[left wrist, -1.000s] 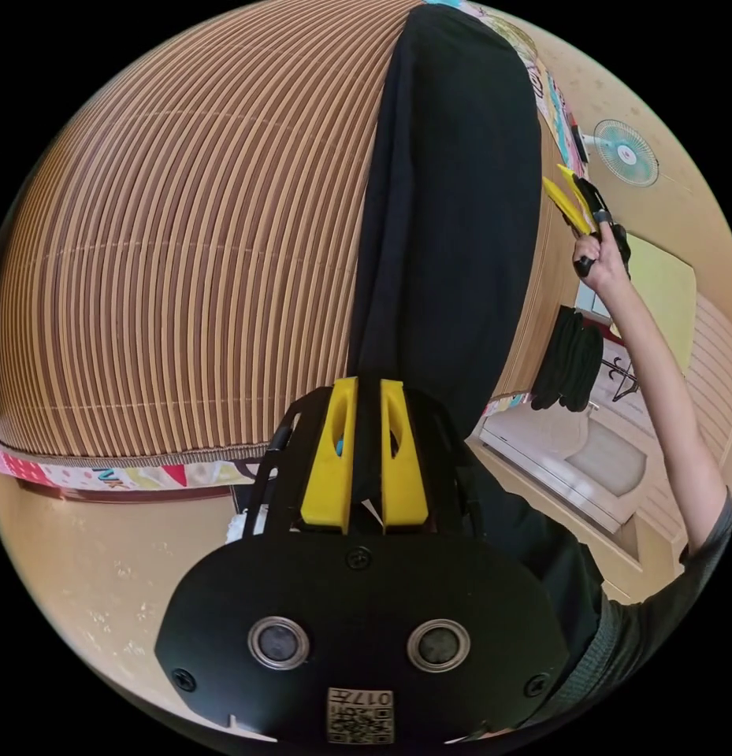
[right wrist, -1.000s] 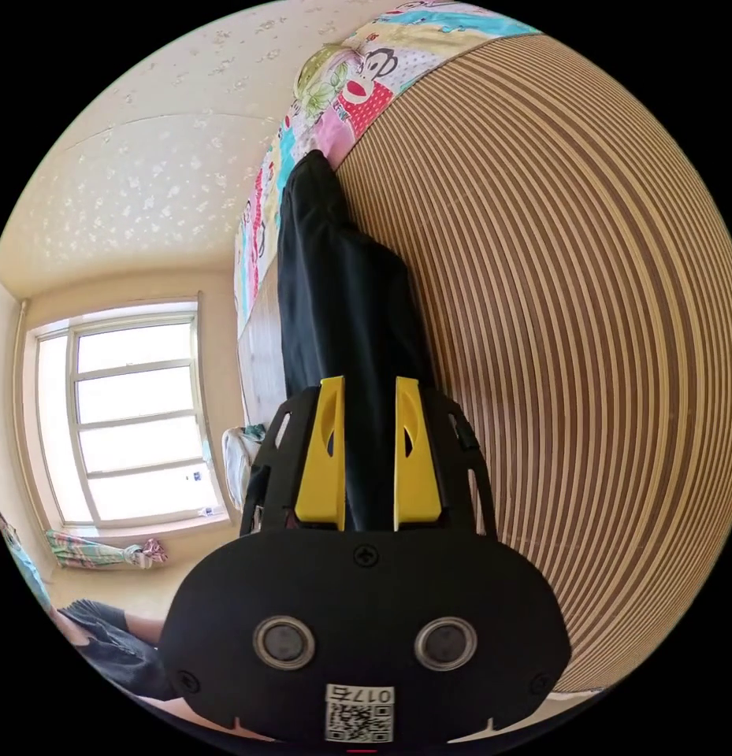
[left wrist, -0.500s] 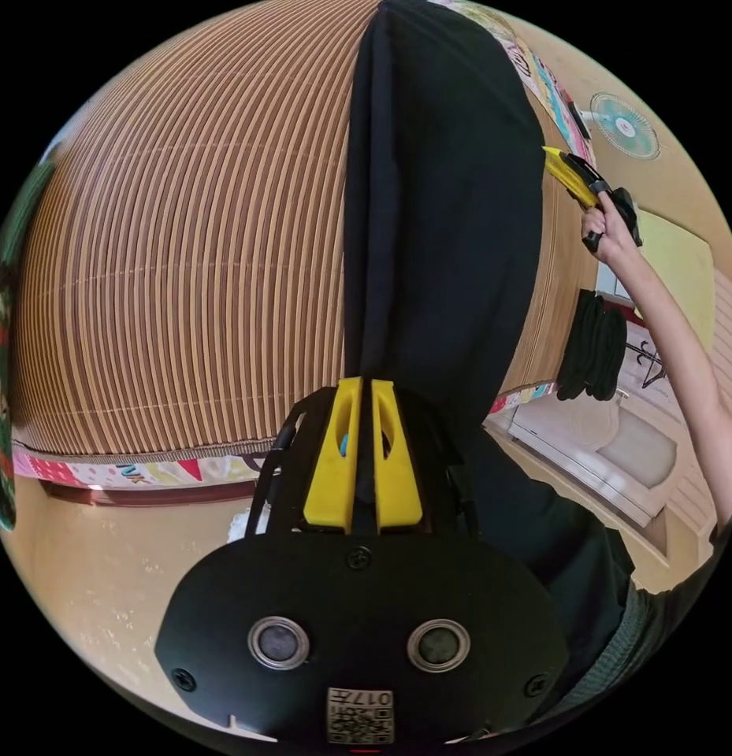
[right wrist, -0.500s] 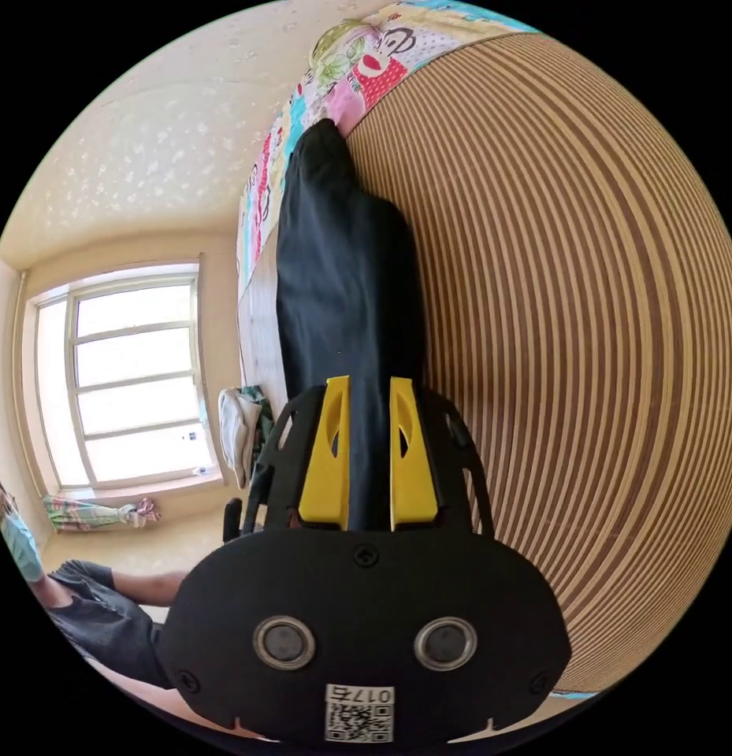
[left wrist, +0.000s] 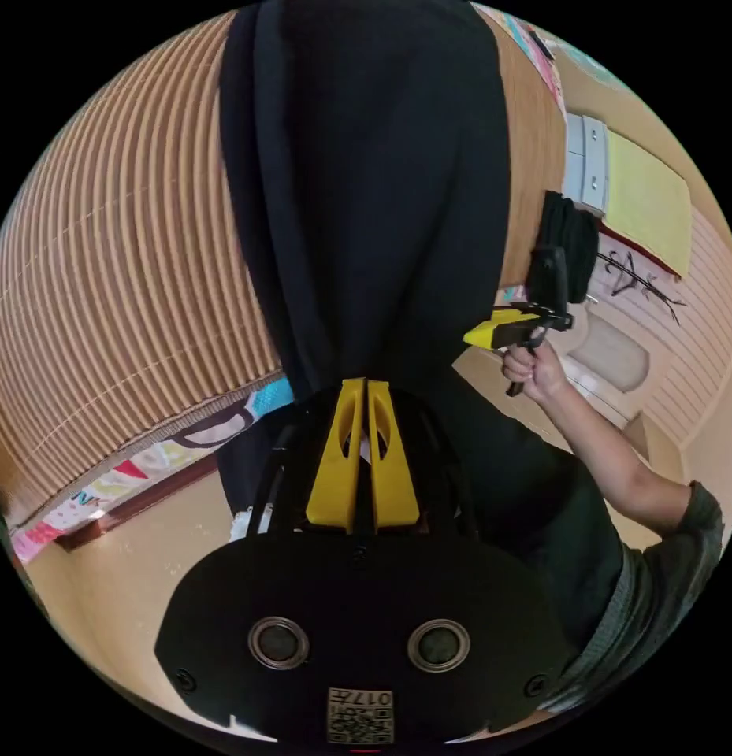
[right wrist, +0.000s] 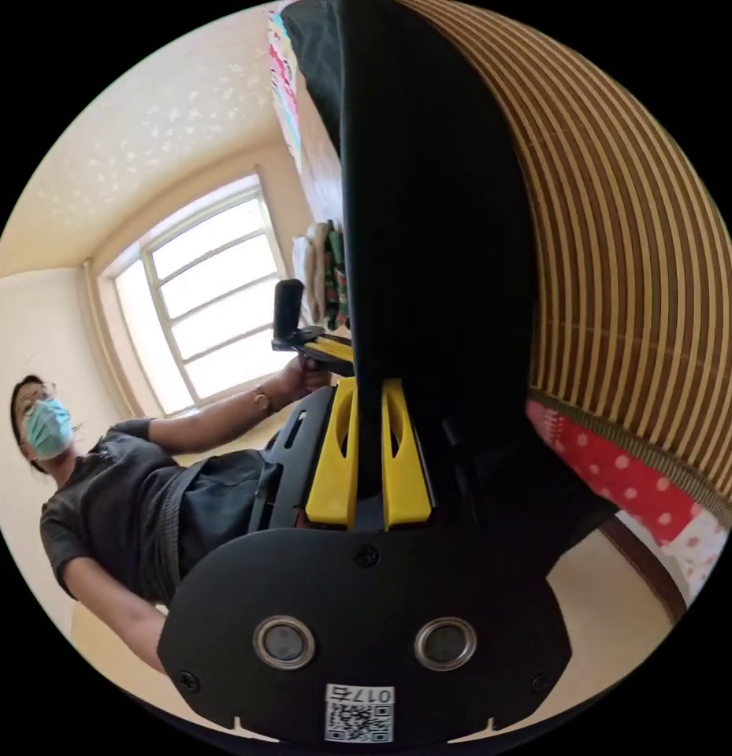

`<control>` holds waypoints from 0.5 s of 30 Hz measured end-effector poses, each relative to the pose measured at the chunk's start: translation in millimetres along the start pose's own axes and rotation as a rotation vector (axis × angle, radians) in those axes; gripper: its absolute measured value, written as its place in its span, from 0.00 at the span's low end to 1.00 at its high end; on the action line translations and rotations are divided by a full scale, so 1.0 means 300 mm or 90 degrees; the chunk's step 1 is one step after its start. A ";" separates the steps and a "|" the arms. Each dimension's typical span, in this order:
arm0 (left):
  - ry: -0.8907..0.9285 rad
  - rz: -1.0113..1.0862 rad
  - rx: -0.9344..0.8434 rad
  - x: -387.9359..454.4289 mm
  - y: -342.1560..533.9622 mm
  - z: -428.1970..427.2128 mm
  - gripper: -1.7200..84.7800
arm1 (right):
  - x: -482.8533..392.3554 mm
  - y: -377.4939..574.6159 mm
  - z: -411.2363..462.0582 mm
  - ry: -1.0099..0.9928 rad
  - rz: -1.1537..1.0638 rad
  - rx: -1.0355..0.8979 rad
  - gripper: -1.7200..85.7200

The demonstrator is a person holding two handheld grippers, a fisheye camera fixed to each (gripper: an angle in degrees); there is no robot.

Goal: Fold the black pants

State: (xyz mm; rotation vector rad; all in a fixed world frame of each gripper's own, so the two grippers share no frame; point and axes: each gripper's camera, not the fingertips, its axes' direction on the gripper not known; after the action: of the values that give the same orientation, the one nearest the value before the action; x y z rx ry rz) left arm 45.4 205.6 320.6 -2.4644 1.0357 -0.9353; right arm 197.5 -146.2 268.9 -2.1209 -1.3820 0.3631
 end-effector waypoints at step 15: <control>-0.064 -0.162 0.183 -0.071 0.147 -0.098 0.08 | 0.059 0.063 0.106 0.440 0.193 -0.046 0.04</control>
State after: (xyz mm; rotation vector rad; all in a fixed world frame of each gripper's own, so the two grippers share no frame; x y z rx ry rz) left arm -8.5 189.7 310.7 -2.4022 0.5207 -0.9481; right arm 202.8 -125.9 233.8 -2.2090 -0.6871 -0.2973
